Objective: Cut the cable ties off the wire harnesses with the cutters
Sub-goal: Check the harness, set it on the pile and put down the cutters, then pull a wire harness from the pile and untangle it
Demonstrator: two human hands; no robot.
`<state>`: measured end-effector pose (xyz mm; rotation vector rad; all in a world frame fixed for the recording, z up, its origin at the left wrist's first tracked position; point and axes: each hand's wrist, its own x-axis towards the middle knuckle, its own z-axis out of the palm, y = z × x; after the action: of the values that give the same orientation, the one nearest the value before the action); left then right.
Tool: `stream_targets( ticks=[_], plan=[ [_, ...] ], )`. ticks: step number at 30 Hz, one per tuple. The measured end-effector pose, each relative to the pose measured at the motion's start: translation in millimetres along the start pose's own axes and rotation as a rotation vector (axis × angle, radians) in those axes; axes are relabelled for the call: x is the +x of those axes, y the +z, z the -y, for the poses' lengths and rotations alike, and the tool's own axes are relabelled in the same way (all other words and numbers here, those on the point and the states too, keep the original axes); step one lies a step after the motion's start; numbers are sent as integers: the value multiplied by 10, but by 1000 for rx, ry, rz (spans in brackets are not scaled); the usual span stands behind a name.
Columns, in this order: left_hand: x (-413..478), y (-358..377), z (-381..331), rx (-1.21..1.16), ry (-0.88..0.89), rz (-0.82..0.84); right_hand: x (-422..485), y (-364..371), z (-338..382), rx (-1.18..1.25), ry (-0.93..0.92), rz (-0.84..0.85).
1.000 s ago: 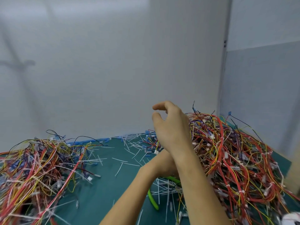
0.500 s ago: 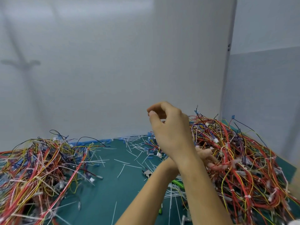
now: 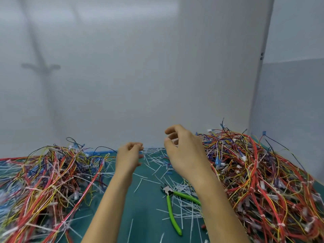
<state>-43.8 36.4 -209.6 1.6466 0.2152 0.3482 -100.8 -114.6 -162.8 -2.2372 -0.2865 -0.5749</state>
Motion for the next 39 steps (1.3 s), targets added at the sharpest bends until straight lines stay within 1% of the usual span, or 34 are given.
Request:
stream_targets(
  ticks=[1, 3, 4, 5, 6, 8, 10, 13, 17, 21, 27, 33, 39],
  plan=[
    [53, -109, 68, 157, 61, -76, -7, 17, -1, -17, -2, 21],
    [118, -343, 169, 632, 129, -209, -20, 53, -3, -60, -9, 62],
    [120, -419, 201, 847, 132, -250, -22, 70, -2, -83, -12, 76],
    [108, -466, 229, 1010, 111, -264, -26, 87, 0, -105, -14, 86],
    [87, -497, 250, 1127, 67, -254, -27, 100, 5, -121, -15, 92],
    [65, -530, 262, 1222, -22, -190, -30, 118, 12, -133, -14, 101],
    [64, -524, 267, 1228, -72, -151, -36, 128, 18, -139, -13, 112],
    [91, -528, 263, 1213, -112, -145, -38, 132, 14, -155, -16, 121],
    [147, -634, 254, 1220, -106, -217, -36, 123, 3, -160, -10, 128],
    [228, -764, 292, 1058, -110, -264, -49, 150, 13, -161, -13, 130],
    [314, -873, 298, 807, 30, -324, -60, 233, 40, -201, -16, 153],
    [339, -891, 274, 801, 58, -329, -74, 258, 87, -163, -35, 106],
    [285, -878, 146, 790, -20, -284, -82, 241, 101, -154, -30, 99]
  ],
)
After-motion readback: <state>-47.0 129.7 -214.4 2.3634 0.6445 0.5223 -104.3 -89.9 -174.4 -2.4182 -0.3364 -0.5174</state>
